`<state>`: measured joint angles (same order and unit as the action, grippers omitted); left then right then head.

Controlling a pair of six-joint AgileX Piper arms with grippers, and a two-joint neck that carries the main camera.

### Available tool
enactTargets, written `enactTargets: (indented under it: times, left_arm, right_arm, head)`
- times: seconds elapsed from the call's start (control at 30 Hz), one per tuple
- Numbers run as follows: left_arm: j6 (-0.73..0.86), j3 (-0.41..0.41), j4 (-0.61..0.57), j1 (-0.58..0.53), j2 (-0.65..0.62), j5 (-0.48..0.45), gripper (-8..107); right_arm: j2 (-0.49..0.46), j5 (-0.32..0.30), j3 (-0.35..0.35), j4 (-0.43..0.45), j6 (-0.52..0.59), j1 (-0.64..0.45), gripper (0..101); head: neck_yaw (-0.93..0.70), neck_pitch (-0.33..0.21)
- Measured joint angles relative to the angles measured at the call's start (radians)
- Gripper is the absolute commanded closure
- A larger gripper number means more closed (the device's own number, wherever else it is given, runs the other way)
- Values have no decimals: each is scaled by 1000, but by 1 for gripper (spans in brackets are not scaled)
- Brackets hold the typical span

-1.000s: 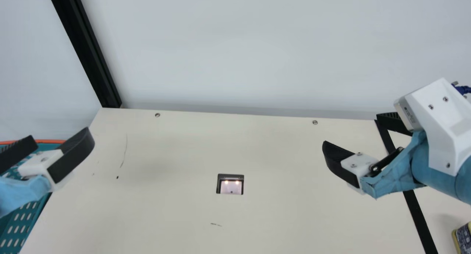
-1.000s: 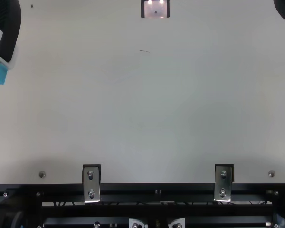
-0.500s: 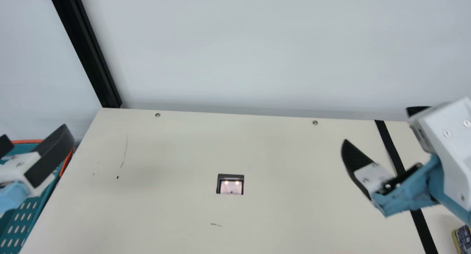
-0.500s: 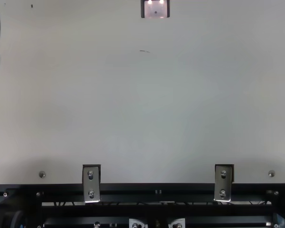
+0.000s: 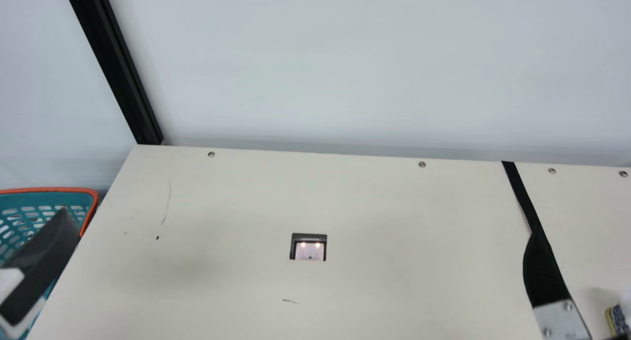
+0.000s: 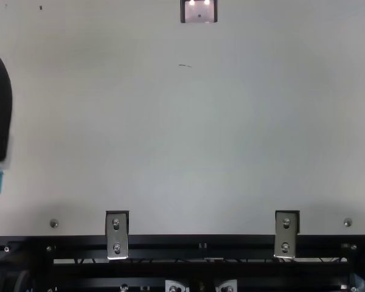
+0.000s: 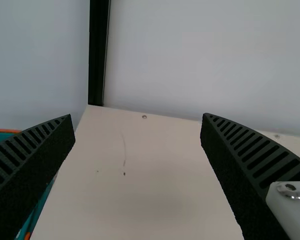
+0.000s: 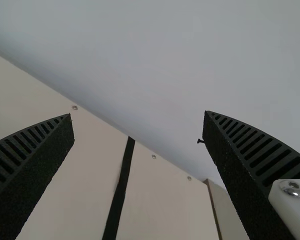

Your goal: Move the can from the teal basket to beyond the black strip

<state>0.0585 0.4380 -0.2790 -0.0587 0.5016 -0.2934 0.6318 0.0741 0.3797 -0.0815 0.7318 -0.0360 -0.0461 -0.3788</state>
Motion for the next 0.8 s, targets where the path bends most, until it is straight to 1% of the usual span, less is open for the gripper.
enactTargets:
  times: [0.1,0.23,0.47,0.57,0.7,0.8]
  left_arm:
    - [-16,-21,18,-8,-57,-33,9]
    - [-28,-43,21,-11,-127,-88,9]
    - [-7,-63,4,12,-239,-180,9]
    - [13,-77,-18,31,-286,-219,9]
    - [54,-93,-59,63,-345,-272,9]
    - [84,-108,-92,95,-389,-314,9]
  right_arm:
    - [-74,-40,-32,12,-47,12,0]
    - [-160,-112,-38,13,-119,15,0]
    - [-263,-310,-6,-29,-248,12,0]
    - [-298,-414,-3,-49,-285,8,0]
    - [-340,-517,-5,-80,-293,-7,0]
    - [-377,-591,-15,-109,-273,-28,0]
  head:
    - [0,0]
    - [0,0]
    - [0,0]
    - [0,0]
    - [0,0]
    - [0,0]
